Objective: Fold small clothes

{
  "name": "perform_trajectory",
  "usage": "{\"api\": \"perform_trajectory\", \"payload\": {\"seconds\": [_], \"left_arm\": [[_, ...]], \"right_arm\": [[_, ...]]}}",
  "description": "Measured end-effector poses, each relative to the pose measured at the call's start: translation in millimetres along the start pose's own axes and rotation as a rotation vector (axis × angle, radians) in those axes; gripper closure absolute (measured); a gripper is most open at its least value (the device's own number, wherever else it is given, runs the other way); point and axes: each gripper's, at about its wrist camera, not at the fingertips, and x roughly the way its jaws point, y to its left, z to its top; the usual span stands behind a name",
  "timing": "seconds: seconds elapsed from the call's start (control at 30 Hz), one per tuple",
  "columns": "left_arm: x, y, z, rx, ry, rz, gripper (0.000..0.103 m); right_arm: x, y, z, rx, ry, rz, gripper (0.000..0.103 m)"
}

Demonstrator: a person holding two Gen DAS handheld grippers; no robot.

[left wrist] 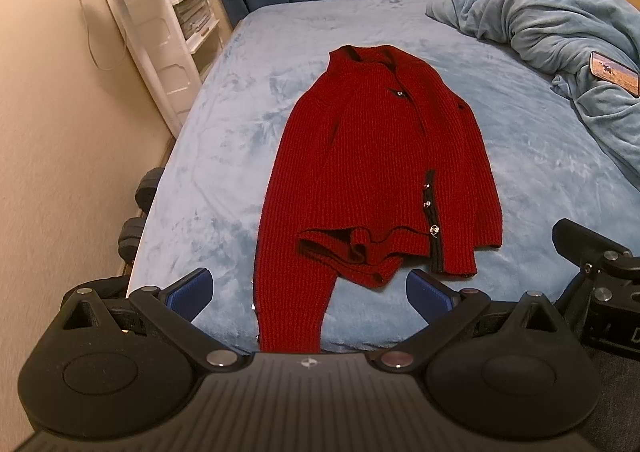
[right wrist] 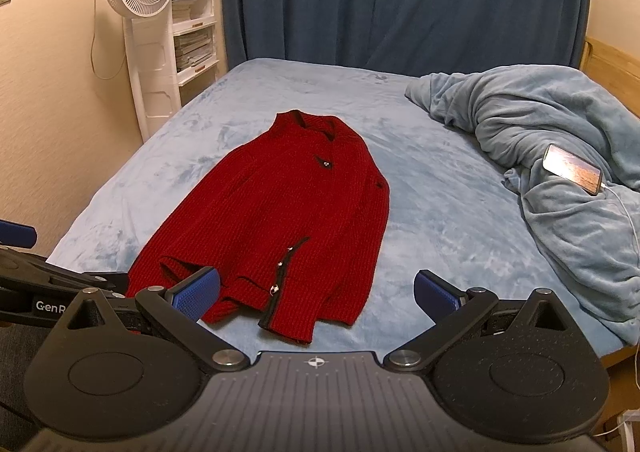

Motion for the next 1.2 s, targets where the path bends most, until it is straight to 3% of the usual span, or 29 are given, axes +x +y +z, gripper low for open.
{"api": "perform_trajectory", "payload": {"seconds": [1.2], "left_arm": [[-2.0,-2.0,-3.1,0.009,0.013,0.007,0.000]], "right_arm": [[-8.2,-0.2,0.3,0.001,-0.027,0.014,0.001]]}}
